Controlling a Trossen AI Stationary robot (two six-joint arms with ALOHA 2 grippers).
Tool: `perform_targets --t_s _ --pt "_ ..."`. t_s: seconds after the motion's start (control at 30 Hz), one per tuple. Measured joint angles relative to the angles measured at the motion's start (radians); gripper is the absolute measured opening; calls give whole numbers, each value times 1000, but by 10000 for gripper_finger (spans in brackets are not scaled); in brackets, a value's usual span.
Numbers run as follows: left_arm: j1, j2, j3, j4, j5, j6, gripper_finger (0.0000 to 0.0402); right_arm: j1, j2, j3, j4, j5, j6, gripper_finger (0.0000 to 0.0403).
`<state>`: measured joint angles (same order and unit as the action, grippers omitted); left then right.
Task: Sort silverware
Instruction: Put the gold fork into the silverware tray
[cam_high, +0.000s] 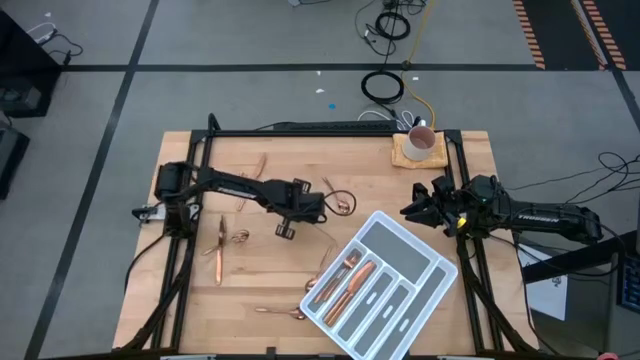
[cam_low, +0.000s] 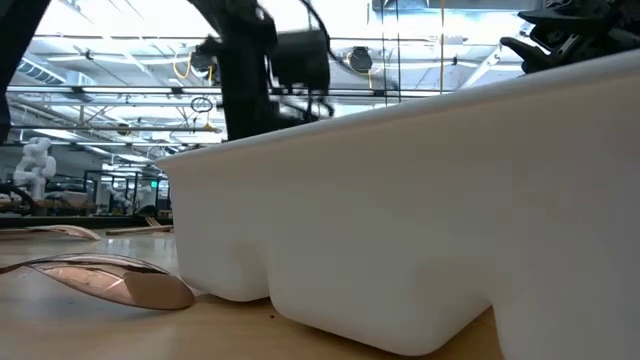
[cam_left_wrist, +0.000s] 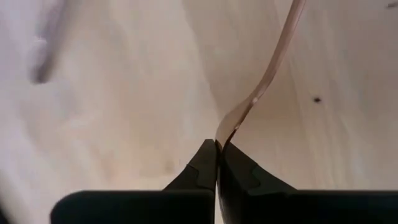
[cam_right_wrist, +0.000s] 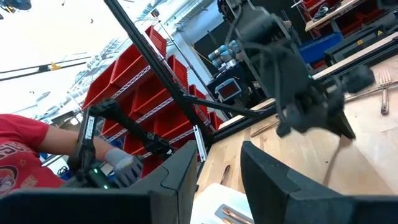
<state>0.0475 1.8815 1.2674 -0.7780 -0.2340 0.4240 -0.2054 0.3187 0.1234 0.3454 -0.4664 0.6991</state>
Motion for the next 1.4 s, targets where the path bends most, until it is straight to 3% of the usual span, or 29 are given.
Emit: perform_targets --t_s 0.23,0.5,0.67,0.9,1.1,1.4 --pt "29 -169 75 -109 56 27 3 0 1 0 -1 76 62 112" --pt "29 -215 231 -449 110 289 2 2 113 26 -173 105 88 111" --pt "11 -205 271 -534 97 417 2 5 278 230 -344 128 -89 111" --pt "-3 -201 290 -518 66 448 2 6 591 633 -772 233 -350 111" --pt "-4 -198 289 -523 35 445 2 27 843 802 -740 268 -325 111" --pt "3 -198 289 -544 35 370 2 91 1179 874 -590 278 -215 111"
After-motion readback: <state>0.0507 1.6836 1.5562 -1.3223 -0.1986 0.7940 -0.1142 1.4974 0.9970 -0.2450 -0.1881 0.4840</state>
